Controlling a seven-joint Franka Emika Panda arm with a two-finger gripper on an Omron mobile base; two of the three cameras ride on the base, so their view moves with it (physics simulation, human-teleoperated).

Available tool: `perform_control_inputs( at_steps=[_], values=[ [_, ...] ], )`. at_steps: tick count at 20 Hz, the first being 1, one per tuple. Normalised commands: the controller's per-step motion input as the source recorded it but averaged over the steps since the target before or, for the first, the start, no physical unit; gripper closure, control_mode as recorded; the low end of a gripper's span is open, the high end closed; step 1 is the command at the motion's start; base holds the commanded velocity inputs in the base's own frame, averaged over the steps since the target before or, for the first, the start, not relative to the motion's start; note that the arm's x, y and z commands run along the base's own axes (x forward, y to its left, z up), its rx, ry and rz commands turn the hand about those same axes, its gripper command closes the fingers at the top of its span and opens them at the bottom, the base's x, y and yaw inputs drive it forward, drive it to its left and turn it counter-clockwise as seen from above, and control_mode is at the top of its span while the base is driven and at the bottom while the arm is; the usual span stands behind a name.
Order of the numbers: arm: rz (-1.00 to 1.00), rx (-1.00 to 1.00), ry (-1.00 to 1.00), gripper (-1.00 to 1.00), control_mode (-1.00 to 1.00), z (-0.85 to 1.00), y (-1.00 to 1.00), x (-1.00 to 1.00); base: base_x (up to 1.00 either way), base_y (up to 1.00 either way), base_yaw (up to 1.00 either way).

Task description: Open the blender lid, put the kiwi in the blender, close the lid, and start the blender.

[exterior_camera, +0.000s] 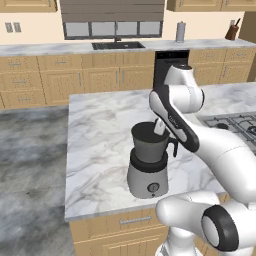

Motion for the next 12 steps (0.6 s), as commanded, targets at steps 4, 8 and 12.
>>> perform_control_inputs(
  at_steps=[4,8,12],
  values=[
    [0.0,0.0,0.09,1.0,-1.0,-0.07,-0.02,0.16,0.0,0.0,0.0],
    [0.0,0.0,0.0,1.0,-1.0,-0.22,-0.07,0.0,0.0,0.0,0.0],
    [0.0,0.0,0.0,1.0,-1.0,-0.04,-0.08,-0.22,0.0,0.0,0.0]
  ],
)
